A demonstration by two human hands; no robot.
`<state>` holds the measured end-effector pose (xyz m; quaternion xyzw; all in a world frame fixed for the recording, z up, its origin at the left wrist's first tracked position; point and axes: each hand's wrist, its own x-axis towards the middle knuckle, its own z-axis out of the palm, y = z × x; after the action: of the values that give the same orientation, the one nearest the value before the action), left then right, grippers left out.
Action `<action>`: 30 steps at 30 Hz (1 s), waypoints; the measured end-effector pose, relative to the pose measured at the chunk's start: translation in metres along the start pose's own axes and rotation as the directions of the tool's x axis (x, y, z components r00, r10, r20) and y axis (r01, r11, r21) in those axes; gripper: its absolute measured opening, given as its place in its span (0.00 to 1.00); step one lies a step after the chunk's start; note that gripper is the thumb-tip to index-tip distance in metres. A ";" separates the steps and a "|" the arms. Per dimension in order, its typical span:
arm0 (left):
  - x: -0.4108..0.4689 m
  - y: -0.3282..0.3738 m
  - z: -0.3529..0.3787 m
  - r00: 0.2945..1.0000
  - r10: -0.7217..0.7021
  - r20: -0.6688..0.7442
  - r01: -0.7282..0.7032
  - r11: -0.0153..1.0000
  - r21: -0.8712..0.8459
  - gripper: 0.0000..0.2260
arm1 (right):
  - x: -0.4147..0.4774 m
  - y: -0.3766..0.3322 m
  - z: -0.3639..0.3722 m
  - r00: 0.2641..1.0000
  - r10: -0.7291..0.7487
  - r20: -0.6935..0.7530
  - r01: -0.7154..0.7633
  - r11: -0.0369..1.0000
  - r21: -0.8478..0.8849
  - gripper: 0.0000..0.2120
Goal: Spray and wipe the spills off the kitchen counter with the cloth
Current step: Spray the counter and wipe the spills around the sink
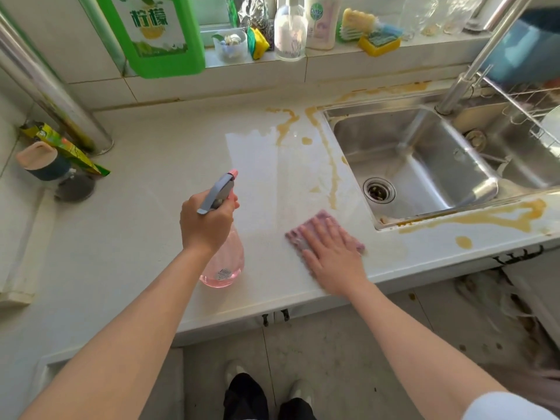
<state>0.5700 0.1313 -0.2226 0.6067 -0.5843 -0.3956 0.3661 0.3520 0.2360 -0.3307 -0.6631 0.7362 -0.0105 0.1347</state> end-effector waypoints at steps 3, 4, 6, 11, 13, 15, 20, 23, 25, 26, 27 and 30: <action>-0.001 0.002 -0.004 0.999 -0.036 -0.041 0.034 0.999 -0.041 0.09 | 0.000 0.041 -0.008 0.962 0.274 -0.015 -0.273 0.962 0.025 0.27; -0.002 0.003 -0.004 0.998 -0.040 -0.050 0.038 0.998 -0.047 0.10 | 0.001 0.047 -0.010 0.929 0.371 -0.006 -0.370 0.928 0.037 0.27; -0.002 0.004 -0.002 0.997 -0.047 -0.060 0.045 0.998 -0.035 0.10 | 0.003 0.045 -0.011 0.877 0.480 0.004 -0.480 0.876 0.047 0.28; 0.005 0.010 0.016 0.998 -0.050 -0.047 0.048 0.998 -0.032 0.09 | 0.003 0.014 -0.001 0.994 0.100 0.036 -0.102 0.994 0.042 0.28; 0.011 0.015 0.025 0.997 -0.056 -0.044 0.053 0.997 -0.064 0.10 | 0.013 0.016 -0.003 0.999 -0.005 0.043 0.005 1.000 0.014 0.28; 0.019 0.022 0.034 0.998 -0.049 -0.031 0.047 0.995 -0.085 0.11 | 0.026 0.019 -0.006 0.999 -0.028 0.018 0.028 1.000 0.003 0.31; 0.061 0.032 0.050 0.998 -0.049 -0.031 0.044 0.988 -0.147 0.11 | 0.073 0.026 -0.011 0.996 0.068 -0.060 -0.068 0.998 -0.004 0.34; 0.091 0.033 0.056 0.998 -0.055 -0.036 0.049 0.989 -0.140 0.11 | 0.104 0.036 -0.017 0.992 0.092 -0.092 -0.092 0.996 0.001 0.33; 0.113 0.034 0.058 0.998 -0.055 -0.038 0.049 0.986 -0.158 0.10 | 0.133 0.042 -0.024 0.987 0.120 -0.111 -0.119 0.993 0.011 0.34; 0.122 0.035 0.059 0.998 -0.054 -0.038 0.047 0.985 -0.165 0.10 | 0.145 0.045 -0.027 0.984 0.133 -0.117 -0.132 0.991 0.011 0.34; 0.131 0.036 0.059 0.998 -0.057 -0.040 0.049 0.984 -0.171 0.09 | 0.158 0.047 -0.029 0.982 0.147 -0.115 -0.147 0.989 0.010 0.35; 0.153 0.037 0.061 0.997 -0.071 -0.038 0.063 0.980 -0.187 0.09 | 0.192 0.054 -0.036 0.976 0.193 -0.099 -0.192 0.981 0.014 0.32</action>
<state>0.5000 -0.0217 -0.2225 0.5978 -0.5159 -0.4470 0.4204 0.2754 0.0484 -0.3424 -0.5870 0.8028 -0.0320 0.0995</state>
